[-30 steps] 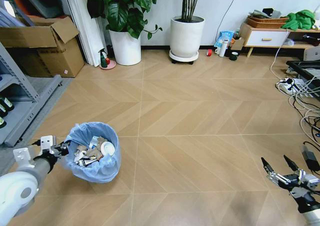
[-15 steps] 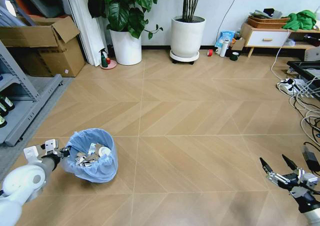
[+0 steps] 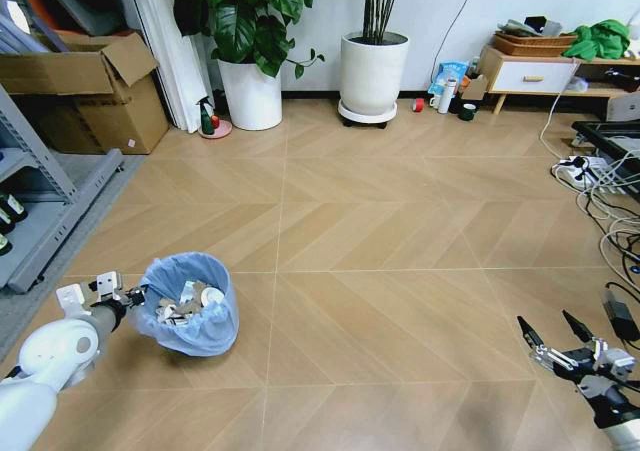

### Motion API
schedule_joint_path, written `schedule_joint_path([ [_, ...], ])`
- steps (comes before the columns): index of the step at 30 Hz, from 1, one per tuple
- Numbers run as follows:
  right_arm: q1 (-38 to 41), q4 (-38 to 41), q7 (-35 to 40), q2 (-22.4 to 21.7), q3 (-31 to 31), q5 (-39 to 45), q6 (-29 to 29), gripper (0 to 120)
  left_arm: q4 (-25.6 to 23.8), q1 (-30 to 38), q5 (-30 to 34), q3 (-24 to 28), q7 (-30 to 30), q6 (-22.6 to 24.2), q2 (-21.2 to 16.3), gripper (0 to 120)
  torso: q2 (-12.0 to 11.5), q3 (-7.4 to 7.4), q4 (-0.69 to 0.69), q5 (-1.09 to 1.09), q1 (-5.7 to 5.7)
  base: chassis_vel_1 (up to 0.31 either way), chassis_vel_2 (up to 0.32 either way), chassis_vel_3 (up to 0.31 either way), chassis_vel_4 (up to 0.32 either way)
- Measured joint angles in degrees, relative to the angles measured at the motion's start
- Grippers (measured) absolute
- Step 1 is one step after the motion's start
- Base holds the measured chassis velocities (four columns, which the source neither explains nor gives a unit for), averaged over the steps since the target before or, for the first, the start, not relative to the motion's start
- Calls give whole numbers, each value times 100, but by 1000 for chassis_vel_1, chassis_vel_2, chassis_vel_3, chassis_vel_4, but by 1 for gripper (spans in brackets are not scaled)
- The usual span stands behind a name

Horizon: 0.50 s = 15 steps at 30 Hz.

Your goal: Pick up the trash bin and place the garbage on the floor into it.

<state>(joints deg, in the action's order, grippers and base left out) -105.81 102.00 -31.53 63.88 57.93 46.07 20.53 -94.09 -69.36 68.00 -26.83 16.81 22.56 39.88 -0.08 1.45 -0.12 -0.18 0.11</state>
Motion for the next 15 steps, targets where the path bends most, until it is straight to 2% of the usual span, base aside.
schedule_joint_path([
  [1, 0, 0, 0, 0, 0, 0, 0, 100, 0, 0, 0, 0, 0, 0, 0, 26, 0, 0, 0, 0, 0, 0, 0, 0, 0],
  [4, -30, 15, 0, -4, 31, 5, 0, 100, -26, -55, -11, -18, 11, 0, 9, 41, 0, 0, 0, -1, 0, 0, 0, 0, 0],
  [5, -30, 15, 0, -4, 31, 5, 0, 100, -26, -55, -11, -18, 11, 0, 9, 41, 0, 0, 0, -1, 0, 0, 0, 0, 0],
  [7, -48, 23, 8, -8, 35, -1, 4, 100, -113, -149, -46, -134, 73, -6, 9, 51, 0, 0, -1, 0, 0, 0, 0, 0, 0],
  [8, -48, 23, 8, -8, 35, -1, 4, 100, -113, -149, -46, -134, 73, -6, 9, 51, 0, 0, -1, 0, 0, 0, 0, 0, 0],
  [15, 25, 281, 643, -6, -95, -454, 195, 100, -816, -803, -302, -836, 273, -393, -35, 79, 0, 0, 0, 2, 0, 0, 0, 0, 0],
])
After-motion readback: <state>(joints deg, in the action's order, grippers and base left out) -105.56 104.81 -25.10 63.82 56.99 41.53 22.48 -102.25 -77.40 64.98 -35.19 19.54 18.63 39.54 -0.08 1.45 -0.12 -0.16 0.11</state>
